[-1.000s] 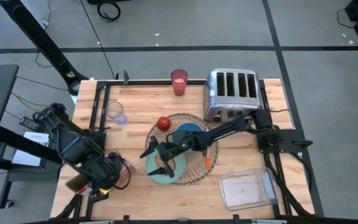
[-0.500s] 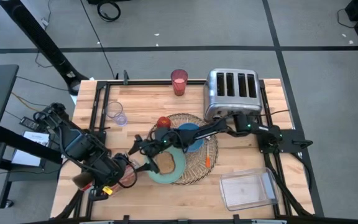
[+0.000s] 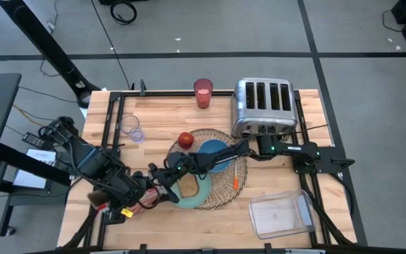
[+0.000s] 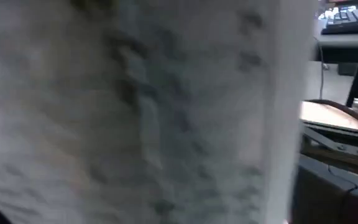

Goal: Arrange a breakfast setting
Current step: Pour the cereal from the cereal box into the blue bowl

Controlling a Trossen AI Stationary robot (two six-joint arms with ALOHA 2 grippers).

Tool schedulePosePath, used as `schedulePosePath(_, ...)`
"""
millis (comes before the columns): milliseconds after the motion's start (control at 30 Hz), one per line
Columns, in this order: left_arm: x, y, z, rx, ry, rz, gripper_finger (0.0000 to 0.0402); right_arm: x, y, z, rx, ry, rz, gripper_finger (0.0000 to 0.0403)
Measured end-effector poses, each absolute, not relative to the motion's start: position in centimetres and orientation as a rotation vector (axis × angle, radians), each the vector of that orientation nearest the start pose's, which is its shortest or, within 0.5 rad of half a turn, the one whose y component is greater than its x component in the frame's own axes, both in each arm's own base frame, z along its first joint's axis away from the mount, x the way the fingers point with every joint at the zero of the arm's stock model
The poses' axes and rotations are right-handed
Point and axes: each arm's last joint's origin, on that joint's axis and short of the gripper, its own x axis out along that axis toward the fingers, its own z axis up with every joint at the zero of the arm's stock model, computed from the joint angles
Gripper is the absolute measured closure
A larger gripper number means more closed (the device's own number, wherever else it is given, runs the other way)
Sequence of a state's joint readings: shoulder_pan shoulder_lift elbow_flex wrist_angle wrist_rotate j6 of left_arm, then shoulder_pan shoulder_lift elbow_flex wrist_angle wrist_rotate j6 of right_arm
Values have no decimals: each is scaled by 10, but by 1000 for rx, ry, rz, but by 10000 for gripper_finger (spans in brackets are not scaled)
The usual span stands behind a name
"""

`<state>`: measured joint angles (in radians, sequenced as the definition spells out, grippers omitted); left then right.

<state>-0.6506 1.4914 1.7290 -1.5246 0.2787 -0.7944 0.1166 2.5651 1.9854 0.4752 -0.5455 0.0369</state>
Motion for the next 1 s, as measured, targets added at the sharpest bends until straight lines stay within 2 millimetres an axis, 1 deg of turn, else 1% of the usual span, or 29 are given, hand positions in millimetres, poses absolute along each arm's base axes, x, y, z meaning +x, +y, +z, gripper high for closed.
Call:
schedulePosePath(100, 194, -158, 391, -391, 1520, -229, 381, 566, 81, 154, 55, 130, 638, 55)
schedulePosePath(167, 194, -158, 391, -398, 1522, -224, 364, 566, 80, 154, 63, 133, 632, 77)
schedulePosePath(367, 192, -158, 393, -491, 1566, -224, 285, 566, 81, 154, 64, 133, 623, 162)
schedulePosePath(500, 180, -154, 403, -638, 1633, -256, 235, 565, 81, 157, 64, 131, 625, 205)
schedulePosePath(600, 162, -142, 418, -755, 1620, -227, 216, 564, 81, 161, 64, 131, 629, 216)
schedulePosePath(767, 119, -114, 445, -931, 1533, -205, 215, 562, 82, 175, 82, 119, 627, 216)
schedulePosePath(900, 83, -86, 459, -981, 1364, -189, 220, 560, 83, 192, 107, 105, 585, 217)
schedulePosePath(1000, 63, -67, 464, -991, 1237, -172, 221, 556, 82, 205, 130, 146, 572, 218)
